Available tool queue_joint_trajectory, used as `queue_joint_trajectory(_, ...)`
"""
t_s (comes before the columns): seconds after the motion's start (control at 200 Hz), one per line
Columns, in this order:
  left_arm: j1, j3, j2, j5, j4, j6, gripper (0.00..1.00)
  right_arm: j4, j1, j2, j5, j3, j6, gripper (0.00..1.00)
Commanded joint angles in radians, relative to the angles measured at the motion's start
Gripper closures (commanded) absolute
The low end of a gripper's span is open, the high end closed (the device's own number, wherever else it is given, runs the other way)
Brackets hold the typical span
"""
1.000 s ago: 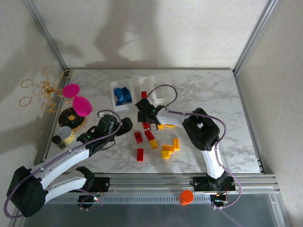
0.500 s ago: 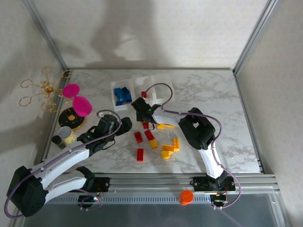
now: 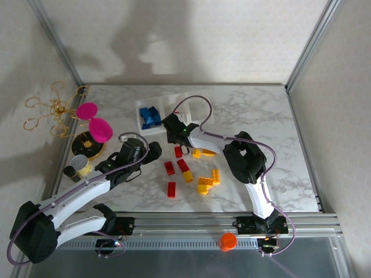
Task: Sort the legos into containers by color
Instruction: Pick up the lego from the center of the table, then place the lego in the container.
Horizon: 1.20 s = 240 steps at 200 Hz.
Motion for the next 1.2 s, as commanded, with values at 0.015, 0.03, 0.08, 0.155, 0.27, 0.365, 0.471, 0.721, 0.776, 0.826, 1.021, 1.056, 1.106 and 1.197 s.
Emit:
queue_joint_trajectory(0.015, 0.024, 0.063, 0.038, 0.000, 0.025, 0.029, 0.00, 0.031, -0.037, -0.020, 0.032, 0.075, -0.075, 0.53)
queue_joint_trajectory(0.03, 0.025, 0.067, 0.042, 0.002, 0.027, 0.032, 0.00, 0.033, -0.042, -0.013, 0.031, 0.085, -0.081, 0.53)
queue_joint_trajectory(0.08, 0.033, 0.078, 0.058, 0.005, 0.035, 0.035, 0.00, 0.021, -0.055, 0.010, 0.024, 0.127, -0.096, 0.53)
queue_joint_trajectory(0.155, 0.046, 0.094, 0.079, 0.011, 0.047, 0.036, 0.00, 0.021, -0.074, 0.040, 0.028, 0.183, -0.123, 0.53)
queue_joint_trajectory(0.27, 0.064, 0.112, 0.110, 0.016, 0.067, 0.032, 0.00, 0.053, -0.101, 0.095, 0.009, 0.246, -0.171, 0.53)
queue_joint_trajectory(0.365, 0.076, 0.132, 0.129, 0.015, 0.070, 0.037, 0.00, 0.043, -0.115, 0.156, 0.015, 0.324, -0.201, 0.52)
queue_joint_trajectory(0.471, 0.085, 0.148, 0.140, 0.015, 0.076, 0.041, 0.00, 0.023, -0.131, 0.218, 0.008, 0.409, -0.218, 0.52)
queue_joint_trajectory(0.721, 0.088, 0.168, 0.151, 0.023, 0.077, 0.049, 0.00, -0.003, -0.141, 0.248, -0.003, 0.501, -0.243, 0.39)
queue_joint_trajectory(0.776, 0.088, 0.167, 0.148, 0.028, 0.075, 0.050, 0.00, -0.003, -0.141, 0.228, -0.012, 0.495, -0.240, 0.37)
queue_joint_trajectory(0.826, 0.088, 0.166, 0.143, 0.028, 0.075, 0.050, 0.00, 0.005, -0.141, 0.204, -0.026, 0.479, -0.239, 0.33)
queue_joint_trajectory(1.021, 0.084, 0.164, 0.119, 0.056, 0.063, 0.050, 0.00, -0.009, -0.136, 0.095, -0.058, 0.376, -0.213, 0.32)
queue_joint_trajectory(1.056, 0.084, 0.160, 0.108, 0.060, 0.057, 0.051, 0.00, 0.000, -0.135, 0.061, -0.067, 0.333, -0.204, 0.33)
queue_joint_trajectory(1.106, 0.079, 0.150, 0.094, 0.062, 0.053, 0.054, 0.00, 0.018, -0.130, 0.011, -0.078, 0.255, -0.191, 0.33)
queue_joint_trajectory(1.197, 0.071, 0.125, 0.071, 0.070, 0.043, 0.055, 0.00, 0.047, -0.124, -0.066, -0.122, 0.128, -0.163, 0.33)
